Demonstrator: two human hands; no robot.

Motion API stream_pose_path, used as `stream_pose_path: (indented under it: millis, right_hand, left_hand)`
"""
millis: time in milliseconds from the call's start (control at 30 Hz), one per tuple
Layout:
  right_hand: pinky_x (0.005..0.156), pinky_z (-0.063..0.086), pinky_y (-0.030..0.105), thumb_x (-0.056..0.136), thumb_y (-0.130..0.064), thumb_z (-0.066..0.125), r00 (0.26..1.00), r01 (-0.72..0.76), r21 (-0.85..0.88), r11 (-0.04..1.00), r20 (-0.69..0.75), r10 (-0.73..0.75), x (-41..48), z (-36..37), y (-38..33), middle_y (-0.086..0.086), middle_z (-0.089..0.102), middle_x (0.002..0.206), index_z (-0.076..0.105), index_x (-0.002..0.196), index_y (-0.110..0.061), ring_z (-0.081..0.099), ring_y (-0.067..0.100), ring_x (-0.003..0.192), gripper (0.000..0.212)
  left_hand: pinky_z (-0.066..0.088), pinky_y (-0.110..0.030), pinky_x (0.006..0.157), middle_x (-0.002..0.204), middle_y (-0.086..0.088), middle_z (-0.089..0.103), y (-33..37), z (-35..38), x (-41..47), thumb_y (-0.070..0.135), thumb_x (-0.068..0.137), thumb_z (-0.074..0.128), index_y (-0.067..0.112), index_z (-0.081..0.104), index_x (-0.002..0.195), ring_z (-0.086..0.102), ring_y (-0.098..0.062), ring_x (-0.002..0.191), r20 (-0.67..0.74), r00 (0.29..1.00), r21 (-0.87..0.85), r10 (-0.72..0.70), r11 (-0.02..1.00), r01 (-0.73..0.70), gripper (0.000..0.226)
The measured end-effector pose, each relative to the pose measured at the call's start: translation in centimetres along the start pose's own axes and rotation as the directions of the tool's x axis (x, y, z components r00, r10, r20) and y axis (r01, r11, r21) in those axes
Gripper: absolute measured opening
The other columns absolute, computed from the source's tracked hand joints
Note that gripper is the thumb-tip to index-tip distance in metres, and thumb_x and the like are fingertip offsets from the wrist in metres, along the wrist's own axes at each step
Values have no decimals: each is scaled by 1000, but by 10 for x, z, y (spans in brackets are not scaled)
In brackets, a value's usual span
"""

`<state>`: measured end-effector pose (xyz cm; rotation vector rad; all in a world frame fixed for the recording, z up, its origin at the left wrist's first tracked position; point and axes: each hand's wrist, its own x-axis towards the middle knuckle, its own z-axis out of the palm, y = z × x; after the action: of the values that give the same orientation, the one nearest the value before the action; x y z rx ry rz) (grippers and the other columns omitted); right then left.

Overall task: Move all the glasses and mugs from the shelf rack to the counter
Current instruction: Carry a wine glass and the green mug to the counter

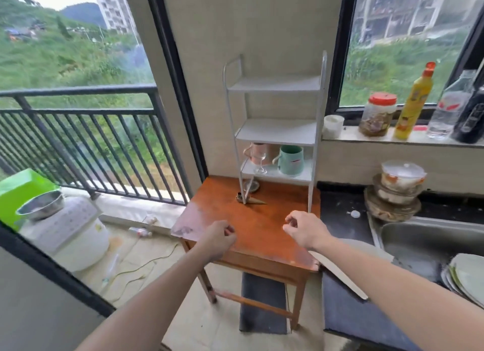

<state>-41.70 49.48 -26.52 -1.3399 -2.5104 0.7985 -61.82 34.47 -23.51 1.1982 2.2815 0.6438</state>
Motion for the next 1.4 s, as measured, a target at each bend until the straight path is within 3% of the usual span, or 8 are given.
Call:
stream_pose_path:
  millis: [233, 333, 433, 600, 733, 1067, 1233, 1400]
  right_hand:
    - [88, 53, 37, 90, -28, 63, 980, -130, 334, 934, -102, 173, 105, -6, -13, 3, 68, 109, 64, 121, -13, 65, 22, 99, 34]
    - [62, 54, 29, 93, -18, 61, 954, -176, 675, 716, -62, 292, 157, -9, -20, 5, 67, 102, 58, 129, -8, 67, 20, 91, 37]
    - [58, 53, 28, 92, -13, 58, 937, -164, 873, 459, -7, 348, 200, -7, -25, 1, 64, 103, 58, 126, -13, 68, 21, 94, 33]
    - [53, 51, 28, 91, -7, 55, 896, -119, 979, 164, 35, 442, 249, 6, -30, 5, 67, 105, 63, 89, -22, 69, 23, 94, 16]
    - [49, 51, 23, 94, -6, 50, 877, -141, 989, 50, 102, 469, 263, 12, -33, -4, 70, 87, 60, 89, -19, 74, 11, 77, 17]
    - [50, 53, 23, 93, -16, 57, 818, -159, 969, 190, 21, 575, 246, 6, 1, 7, 70, 95, 66, 96, -13, 66, 15, 74, 10]
    - [52, 54, 25, 95, -23, 58, 838, -168, 927, 334, -45, 545, 226, -2, 27, 8, 65, 87, 66, 91, -11, 66, 17, 72, 15]
    - [57, 55, 25, 97, -30, 56, 846, -145, 863, 484, -146, 512, 218, -3, 43, 4, 61, 79, 63, 84, -10, 66, 18, 71, 25]
  left_hand:
    - [46, -21, 62, 84, 9, 63, -9, -10, 87, 28, 89, 59, 27, 60, 91, 60, -9, 79, 81, 996, -36, 29, 999, -26, 3]
    - [43, -17, 57, 82, 8, 62, -12, -16, 121, 29, 91, 57, 22, 64, 100, 57, -8, 73, 69, 997, -6, 31, 1000, -31, 14]
    - [36, -15, 50, 85, 8, 63, -13, -25, 151, 33, 92, 56, 22, 64, 106, 55, -4, 72, 45, 999, 38, 9, 999, -10, 19]
    - [48, -28, 65, 96, -4, 67, -9, -32, 201, 29, 93, 56, 16, 65, 109, 64, -21, 88, 56, 998, 28, -34, 999, 33, 22]
    - [44, -22, 57, 90, 2, 66, -11, -31, 228, 32, 91, 58, 20, 66, 106, 65, -17, 85, 75, 997, 39, -29, 999, 26, 21]
    - [53, -35, 67, 96, 0, 65, 26, -15, 295, 33, 87, 61, 21, 57, 116, 63, -19, 79, 209, 977, -202, 36, 979, 7, 32]
    - [46, -32, 85, 118, -2, 58, 56, 10, 319, 38, 75, 77, 22, 41, 133, 58, -16, 101, 160, 981, -472, 112, 881, -24, 70]
    - [49, -38, 93, 117, 6, 61, 69, 32, 340, 42, 68, 80, 29, 49, 126, 60, -18, 108, 70, 980, -591, 184, 800, -108, 67]
